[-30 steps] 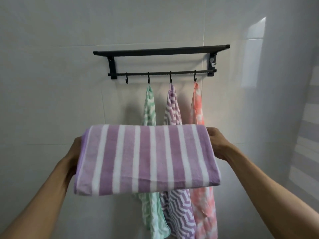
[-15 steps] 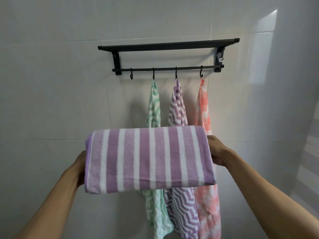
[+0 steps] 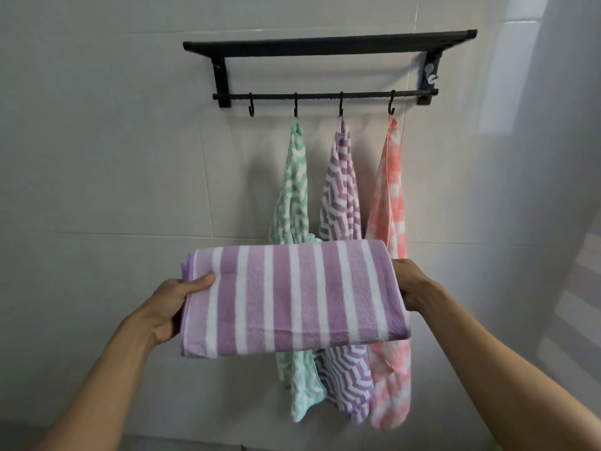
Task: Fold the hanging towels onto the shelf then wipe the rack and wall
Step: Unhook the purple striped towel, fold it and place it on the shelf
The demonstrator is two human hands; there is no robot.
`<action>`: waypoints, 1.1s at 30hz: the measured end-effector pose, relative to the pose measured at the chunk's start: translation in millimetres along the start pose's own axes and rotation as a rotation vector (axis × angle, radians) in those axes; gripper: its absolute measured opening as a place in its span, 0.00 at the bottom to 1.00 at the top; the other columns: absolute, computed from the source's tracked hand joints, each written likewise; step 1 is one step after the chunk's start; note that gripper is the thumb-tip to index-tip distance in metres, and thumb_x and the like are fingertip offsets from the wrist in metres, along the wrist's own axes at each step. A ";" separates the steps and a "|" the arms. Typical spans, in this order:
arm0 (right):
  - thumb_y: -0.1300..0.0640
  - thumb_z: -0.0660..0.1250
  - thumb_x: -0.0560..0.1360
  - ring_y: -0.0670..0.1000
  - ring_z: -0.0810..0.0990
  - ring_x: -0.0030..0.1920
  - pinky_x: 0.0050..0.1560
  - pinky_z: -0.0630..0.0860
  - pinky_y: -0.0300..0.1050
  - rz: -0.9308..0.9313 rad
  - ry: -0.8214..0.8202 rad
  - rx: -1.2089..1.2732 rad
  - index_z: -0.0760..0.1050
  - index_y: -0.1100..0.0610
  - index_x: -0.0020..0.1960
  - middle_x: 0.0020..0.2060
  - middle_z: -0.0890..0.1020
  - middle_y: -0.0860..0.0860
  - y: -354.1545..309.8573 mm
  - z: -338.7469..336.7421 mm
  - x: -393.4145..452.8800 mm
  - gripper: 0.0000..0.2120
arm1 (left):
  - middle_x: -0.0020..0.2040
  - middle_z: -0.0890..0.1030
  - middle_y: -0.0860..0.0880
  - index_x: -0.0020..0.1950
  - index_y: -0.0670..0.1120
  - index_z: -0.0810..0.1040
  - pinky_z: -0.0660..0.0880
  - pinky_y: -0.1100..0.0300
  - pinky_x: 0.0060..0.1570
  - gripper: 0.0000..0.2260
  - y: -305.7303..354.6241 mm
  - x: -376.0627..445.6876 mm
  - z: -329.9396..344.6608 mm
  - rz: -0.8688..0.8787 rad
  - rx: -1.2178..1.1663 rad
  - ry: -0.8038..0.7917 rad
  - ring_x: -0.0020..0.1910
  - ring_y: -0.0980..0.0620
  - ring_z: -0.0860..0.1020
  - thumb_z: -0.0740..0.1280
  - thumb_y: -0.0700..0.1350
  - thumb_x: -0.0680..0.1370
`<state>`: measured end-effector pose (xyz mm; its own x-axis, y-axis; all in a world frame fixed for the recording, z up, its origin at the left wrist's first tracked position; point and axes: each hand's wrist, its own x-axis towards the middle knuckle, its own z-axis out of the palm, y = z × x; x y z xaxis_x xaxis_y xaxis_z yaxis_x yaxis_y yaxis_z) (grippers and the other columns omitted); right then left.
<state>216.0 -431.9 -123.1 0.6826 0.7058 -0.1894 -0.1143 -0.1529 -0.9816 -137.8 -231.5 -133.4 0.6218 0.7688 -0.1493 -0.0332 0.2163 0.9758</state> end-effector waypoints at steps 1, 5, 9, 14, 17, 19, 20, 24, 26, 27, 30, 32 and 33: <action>0.57 0.74 0.74 0.54 0.72 0.34 0.36 0.71 0.46 0.046 -0.069 0.059 0.77 0.64 0.47 0.36 0.73 0.57 0.3 1.3 -0.2 0.10 | 0.57 0.83 0.36 0.62 0.36 0.80 0.82 0.46 0.48 0.38 -1.1 5.7 -2.1 0.023 0.004 0.044 0.53 0.37 0.84 0.84 0.53 0.57; 0.36 0.64 0.75 0.60 0.81 0.46 0.52 0.75 0.52 0.144 -0.284 0.304 0.85 0.61 0.47 0.44 0.84 0.59 20.2 15.9 2.1 0.27 | 0.55 0.84 0.36 0.60 0.37 0.80 0.80 0.43 0.52 0.17 0.2 18.0 -9.3 0.080 0.005 0.209 0.50 0.38 0.84 0.71 0.46 0.77; 0.31 0.67 0.73 0.66 0.76 0.67 0.72 0.65 0.68 0.182 -0.414 0.299 0.77 0.60 0.69 0.66 0.79 0.63 42.9 37.2 -8.2 0.38 | 0.52 0.86 0.40 0.61 0.43 0.80 0.79 0.42 0.53 0.15 0.5 18.9 -27.8 0.098 0.074 0.251 0.50 0.38 0.84 0.69 0.50 0.79; 0.70 0.75 0.71 0.66 0.80 0.63 0.67 0.73 0.67 0.076 -0.539 0.035 0.74 0.69 0.67 0.63 0.80 0.65 35.7 75.4 -21.2 0.26 | 0.54 0.85 0.43 0.61 0.46 0.79 0.78 0.43 0.57 0.16 13.3 13.1 -60.4 0.161 0.154 0.271 0.52 0.41 0.84 0.67 0.55 0.80; 0.63 0.77 0.69 0.65 0.83 0.59 0.64 0.76 0.66 0.076 -0.353 0.030 0.76 0.70 0.65 0.57 0.84 0.63 34.0 93.5 -19.6 0.27 | 0.52 0.84 0.45 0.55 0.50 0.80 0.79 0.49 0.52 0.12 21.5 10.5 -73.1 0.234 0.199 0.308 0.49 0.43 0.83 0.66 0.56 0.80; 0.55 0.76 0.74 0.63 0.84 0.56 0.61 0.78 0.65 0.043 -0.272 -0.004 0.77 0.65 0.63 0.55 0.85 0.61 31.4 107.5 -23.0 0.23 | 0.51 0.83 0.46 0.52 0.52 0.80 0.79 0.49 0.54 0.11 28.2 10.3 -80.6 0.274 0.206 0.328 0.49 0.44 0.82 0.66 0.58 0.79; 0.52 0.73 0.77 0.62 0.85 0.55 0.60 0.79 0.64 0.019 -0.237 -0.008 0.77 0.63 0.62 0.55 0.86 0.60 30.6 113.2 -25.1 0.20 | 0.51 0.83 0.47 0.53 0.52 0.79 0.78 0.50 0.55 0.12 31.5 11.4 -82.3 0.291 0.204 0.342 0.48 0.45 0.82 0.67 0.59 0.78; 0.47 0.62 0.83 0.54 0.84 0.54 0.54 0.81 0.49 -0.214 -0.063 -0.071 0.74 0.56 0.65 0.57 0.84 0.54 15.6 134.4 -37.7 0.17 | 0.43 0.82 0.47 0.50 0.43 0.77 0.78 0.56 0.45 0.18 48.8 9.6 -79.1 0.233 0.162 0.320 0.41 0.46 0.82 0.71 0.58 0.75; 0.46 0.61 0.83 0.50 0.81 0.55 0.57 0.79 0.48 -0.339 0.006 -0.117 0.72 0.52 0.66 0.57 0.82 0.50 4.5 134.0 -43.3 0.16 | 0.42 0.86 0.42 0.48 0.38 0.79 0.82 0.54 0.37 0.21 52.8 5.5 -78.9 0.157 0.127 0.222 0.39 0.42 0.85 0.76 0.55 0.69; 0.45 0.61 0.82 0.50 0.80 0.56 0.61 0.78 0.51 -0.387 0.040 -0.164 0.71 0.52 0.66 0.58 0.81 0.49 -1.5 132.1 -46.1 0.16 | 0.44 0.86 0.40 0.51 0.36 0.79 0.83 0.52 0.37 0.23 53.9 3.6 -79.5 0.134 0.104 0.177 0.40 0.42 0.86 0.78 0.52 0.67; 0.41 0.60 0.82 0.54 0.80 0.56 0.63 0.77 0.56 -0.468 0.136 -0.335 0.71 0.55 0.68 0.56 0.81 0.51 -21.9 121.7 -54.9 0.23 | 0.51 0.85 0.39 0.57 0.35 0.79 0.81 0.48 0.50 0.23 55.0 2.9 -76.9 0.168 0.064 0.144 0.47 0.41 0.85 0.76 0.48 0.68; 0.41 0.60 0.82 0.50 0.80 0.50 0.55 0.78 0.51 -0.543 0.183 -0.393 0.73 0.57 0.64 0.52 0.81 0.50 -37.1 116.1 -62.3 0.21 | 0.53 0.85 0.40 0.56 0.40 0.80 0.78 0.48 0.56 0.17 60.3 2.4 -68.8 0.246 0.073 0.200 0.49 0.42 0.84 0.73 0.50 0.74; 0.41 0.59 0.82 0.48 0.79 0.47 0.50 0.76 0.47 -0.567 0.207 -0.406 0.73 0.57 0.62 0.50 0.81 0.50 -45.2 113.3 -66.0 0.20 | 0.52 0.84 0.43 0.54 0.43 0.80 0.78 0.48 0.56 0.13 64.9 1.7 -63.1 0.293 0.085 0.228 0.49 0.43 0.83 0.71 0.52 0.76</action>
<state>94.4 -393.2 -68.9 0.6847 0.6132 0.3938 0.5469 -0.0752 -0.8338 -188.2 -178.2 -80.5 0.4051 0.9069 0.1159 -0.1133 -0.0760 0.9906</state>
